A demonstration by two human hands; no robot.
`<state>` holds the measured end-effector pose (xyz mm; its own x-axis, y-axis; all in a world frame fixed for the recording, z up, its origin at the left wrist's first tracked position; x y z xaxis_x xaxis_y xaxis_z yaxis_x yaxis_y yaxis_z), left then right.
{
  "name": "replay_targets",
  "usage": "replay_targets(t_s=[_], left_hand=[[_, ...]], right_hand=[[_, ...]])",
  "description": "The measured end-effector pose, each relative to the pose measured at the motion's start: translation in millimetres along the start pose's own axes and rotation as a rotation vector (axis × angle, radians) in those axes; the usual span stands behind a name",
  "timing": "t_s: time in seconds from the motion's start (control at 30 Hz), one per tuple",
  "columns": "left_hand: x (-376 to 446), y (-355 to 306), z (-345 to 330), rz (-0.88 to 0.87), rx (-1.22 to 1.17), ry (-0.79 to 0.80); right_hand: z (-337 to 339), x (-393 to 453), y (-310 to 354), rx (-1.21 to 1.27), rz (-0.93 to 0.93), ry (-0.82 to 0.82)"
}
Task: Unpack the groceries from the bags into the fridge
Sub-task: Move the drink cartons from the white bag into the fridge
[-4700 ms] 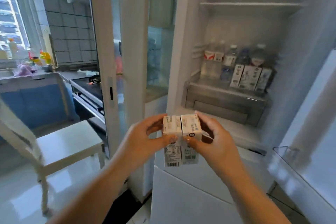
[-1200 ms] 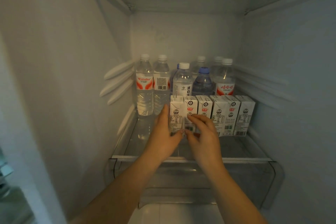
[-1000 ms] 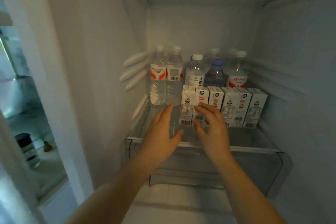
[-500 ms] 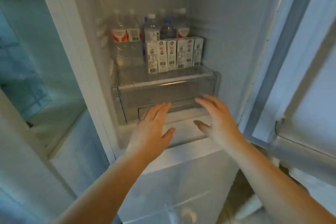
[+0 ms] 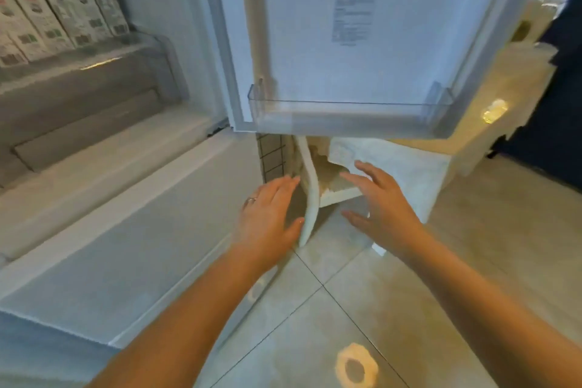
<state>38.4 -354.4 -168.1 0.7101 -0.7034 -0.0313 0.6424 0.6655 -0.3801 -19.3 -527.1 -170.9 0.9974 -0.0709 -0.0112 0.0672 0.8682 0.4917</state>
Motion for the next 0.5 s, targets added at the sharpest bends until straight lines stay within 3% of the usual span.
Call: replay_targets(t_s=[0.23,0.5], left_hand=[[85.9,-148.5,-81.5,-0.253,0.037,0.138],[178.4,-317.7,-174.4,-0.374,0.013,0.253]], right_hand=[[52.2,-90.5,-156.1,-0.009,-0.263,-0.065],[116.9,-173.0,-328.9,-0.085,-0.403,0.044]])
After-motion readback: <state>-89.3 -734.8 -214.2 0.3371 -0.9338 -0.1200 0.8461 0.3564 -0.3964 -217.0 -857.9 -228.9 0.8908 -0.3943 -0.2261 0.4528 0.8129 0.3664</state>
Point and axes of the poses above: each hand's wrist, its own x-axis towards the middle knuckle, its own z-axis out of the back of the hand, y = z × x, the point moved 6 cm from there along x, towards the middle knuckle, and after that the axes turned 15 degrees about y, right-handed, at the moved point
